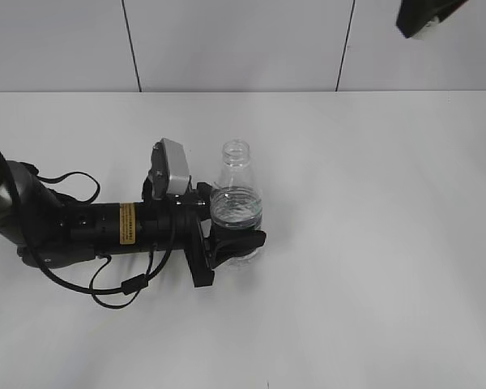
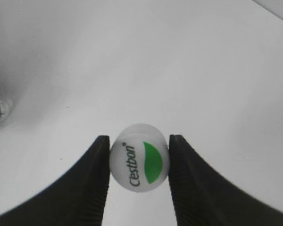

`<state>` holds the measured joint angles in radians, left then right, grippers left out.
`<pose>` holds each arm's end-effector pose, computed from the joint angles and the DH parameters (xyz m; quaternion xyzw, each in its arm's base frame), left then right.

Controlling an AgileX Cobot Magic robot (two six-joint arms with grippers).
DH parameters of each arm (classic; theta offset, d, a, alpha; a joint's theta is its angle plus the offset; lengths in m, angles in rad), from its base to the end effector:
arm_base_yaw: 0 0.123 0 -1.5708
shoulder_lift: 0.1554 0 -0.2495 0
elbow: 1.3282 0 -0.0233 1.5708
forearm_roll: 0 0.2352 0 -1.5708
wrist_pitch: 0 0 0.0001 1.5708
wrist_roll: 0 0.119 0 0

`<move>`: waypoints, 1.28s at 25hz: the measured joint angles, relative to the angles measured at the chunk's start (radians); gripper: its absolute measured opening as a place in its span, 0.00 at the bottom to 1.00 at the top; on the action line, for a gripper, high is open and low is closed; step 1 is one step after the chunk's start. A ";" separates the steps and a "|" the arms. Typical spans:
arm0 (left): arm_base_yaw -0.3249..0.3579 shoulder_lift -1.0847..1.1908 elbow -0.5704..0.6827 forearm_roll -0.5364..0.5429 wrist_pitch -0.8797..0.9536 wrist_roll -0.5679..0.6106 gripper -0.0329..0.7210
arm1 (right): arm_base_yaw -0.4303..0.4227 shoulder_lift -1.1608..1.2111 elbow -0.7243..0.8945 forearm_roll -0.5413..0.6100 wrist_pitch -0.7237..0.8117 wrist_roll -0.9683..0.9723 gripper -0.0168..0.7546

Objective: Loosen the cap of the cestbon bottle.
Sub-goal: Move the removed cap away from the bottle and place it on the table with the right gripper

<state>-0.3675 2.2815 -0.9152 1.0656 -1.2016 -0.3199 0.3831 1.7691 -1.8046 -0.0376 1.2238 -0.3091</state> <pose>0.2860 -0.2141 0.0403 0.4712 0.6212 -0.4073 0.4756 0.3455 0.1347 0.3029 -0.3318 0.9140 -0.0101 0.2332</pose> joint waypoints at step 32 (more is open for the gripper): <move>0.000 0.005 0.000 -0.052 0.000 0.001 0.59 | -0.193 0.411 0.176 0.117 -0.302 0.050 0.40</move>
<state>-0.3675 2.2866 -0.9152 1.0140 -1.2014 -0.3189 0.1904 2.1803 -1.6287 0.0792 0.9216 -0.2593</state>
